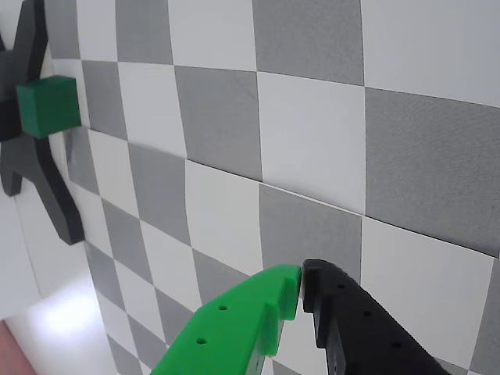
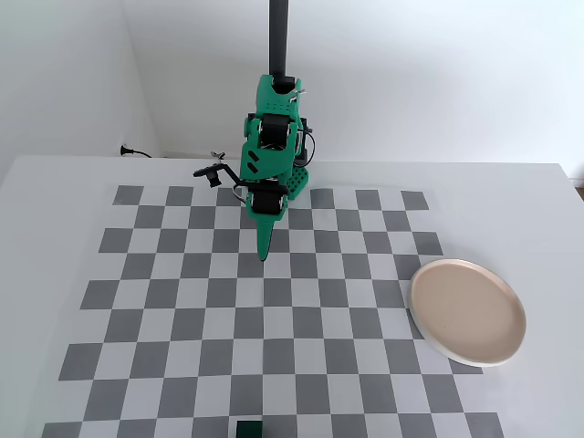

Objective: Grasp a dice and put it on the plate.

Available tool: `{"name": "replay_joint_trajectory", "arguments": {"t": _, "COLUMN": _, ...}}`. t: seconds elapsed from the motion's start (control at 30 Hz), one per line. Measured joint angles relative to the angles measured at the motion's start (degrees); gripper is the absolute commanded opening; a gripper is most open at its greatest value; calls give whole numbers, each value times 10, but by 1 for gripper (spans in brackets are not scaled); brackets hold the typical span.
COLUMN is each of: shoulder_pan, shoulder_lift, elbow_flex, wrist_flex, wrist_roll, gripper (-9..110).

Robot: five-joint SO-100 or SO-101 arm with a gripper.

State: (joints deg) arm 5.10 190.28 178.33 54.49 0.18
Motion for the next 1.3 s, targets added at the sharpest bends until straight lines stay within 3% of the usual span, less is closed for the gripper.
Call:
{"name": "replay_joint_trajectory", "arguments": {"t": 0.77, "shoulder_pan": -32, "shoulder_lift": 0, "elbow_flex": 0, "wrist_flex": -5, "wrist_roll": -51, "gripper": -4}}
{"name": "replay_joint_trajectory", "arguments": {"t": 1.3, "shoulder_pan": -49, "shoulder_lift": 0, "elbow_flex": 0, "wrist_flex": -62, "wrist_roll": -343, "gripper": -4}}
